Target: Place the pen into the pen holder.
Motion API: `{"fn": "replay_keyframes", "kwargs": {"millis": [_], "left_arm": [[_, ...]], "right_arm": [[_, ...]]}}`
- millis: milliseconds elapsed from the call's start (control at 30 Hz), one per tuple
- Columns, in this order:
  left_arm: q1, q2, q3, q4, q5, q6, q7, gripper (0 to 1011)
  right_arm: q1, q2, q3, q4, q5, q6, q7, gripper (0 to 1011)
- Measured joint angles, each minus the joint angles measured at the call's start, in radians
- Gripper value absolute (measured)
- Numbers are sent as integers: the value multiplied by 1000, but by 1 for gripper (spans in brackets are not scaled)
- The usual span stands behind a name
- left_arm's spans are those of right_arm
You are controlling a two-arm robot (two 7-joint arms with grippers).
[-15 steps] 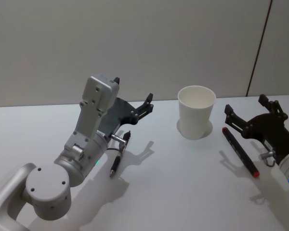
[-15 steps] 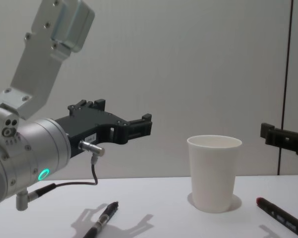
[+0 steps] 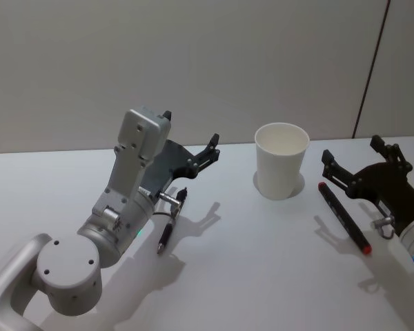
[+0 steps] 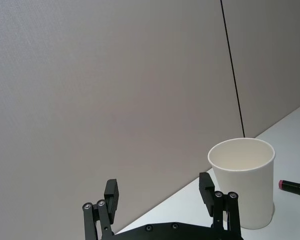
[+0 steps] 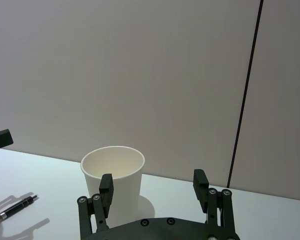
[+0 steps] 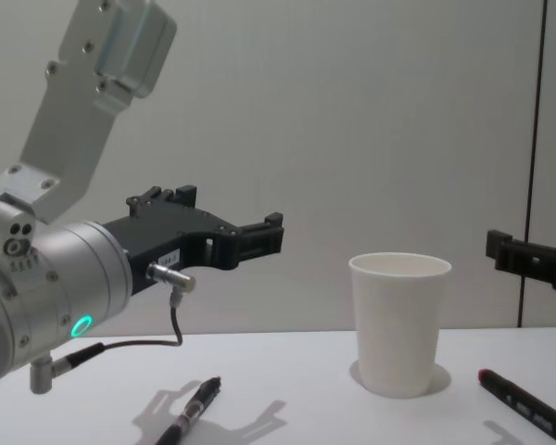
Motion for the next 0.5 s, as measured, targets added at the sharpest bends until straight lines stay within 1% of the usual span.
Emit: {"fn": "replay_keyframes", "kwargs": {"millis": [500], "left_arm": [[0, 0, 0, 0, 0, 0, 0, 1001]], "right_arm": [[0, 0, 0, 0, 0, 0, 0, 1001]]}}
